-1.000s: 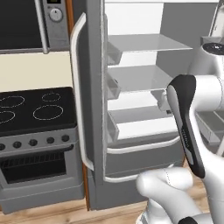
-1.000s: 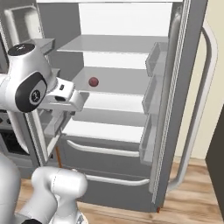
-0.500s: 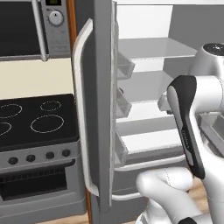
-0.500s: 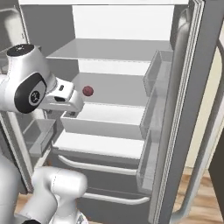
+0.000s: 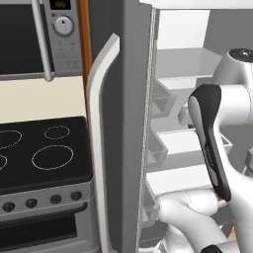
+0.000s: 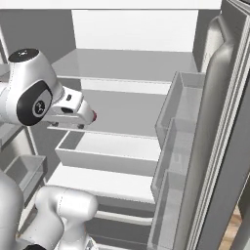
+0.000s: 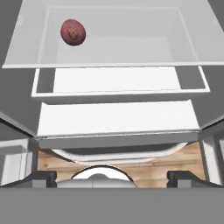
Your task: Grab the onion and garlic from the fridge, place them in the blender, close the lid, and turn on the blender to create a marinade.
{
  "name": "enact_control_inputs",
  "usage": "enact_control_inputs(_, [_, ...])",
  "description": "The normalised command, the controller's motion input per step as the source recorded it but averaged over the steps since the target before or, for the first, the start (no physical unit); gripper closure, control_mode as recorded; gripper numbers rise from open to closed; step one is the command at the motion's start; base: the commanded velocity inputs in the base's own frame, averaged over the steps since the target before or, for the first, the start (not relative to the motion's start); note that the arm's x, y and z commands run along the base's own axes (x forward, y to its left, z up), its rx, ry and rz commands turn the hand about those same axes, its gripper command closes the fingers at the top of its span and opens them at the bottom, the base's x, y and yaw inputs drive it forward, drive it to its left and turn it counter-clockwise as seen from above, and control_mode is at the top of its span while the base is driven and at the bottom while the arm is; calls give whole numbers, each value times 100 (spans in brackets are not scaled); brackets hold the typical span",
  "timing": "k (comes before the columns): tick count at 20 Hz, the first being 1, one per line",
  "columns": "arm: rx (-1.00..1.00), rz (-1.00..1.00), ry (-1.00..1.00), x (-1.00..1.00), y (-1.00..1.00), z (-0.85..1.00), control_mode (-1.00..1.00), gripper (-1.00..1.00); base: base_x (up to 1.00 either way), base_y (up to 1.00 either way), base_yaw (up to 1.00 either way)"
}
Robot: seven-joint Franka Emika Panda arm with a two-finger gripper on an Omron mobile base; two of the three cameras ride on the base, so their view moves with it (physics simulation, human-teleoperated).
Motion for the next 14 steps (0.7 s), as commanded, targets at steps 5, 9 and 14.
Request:
enact_control_inputs(5, [0, 0, 0, 0, 0, 0, 100, -100, 31, -31, 11])
enact_control_inputs(9, [0, 0, 0, 0, 0, 0, 100, -100, 18, -24, 5])
enact_control_inputs(14, [0, 0, -1, 6, 0, 0, -100, -100, 17, -4, 1])
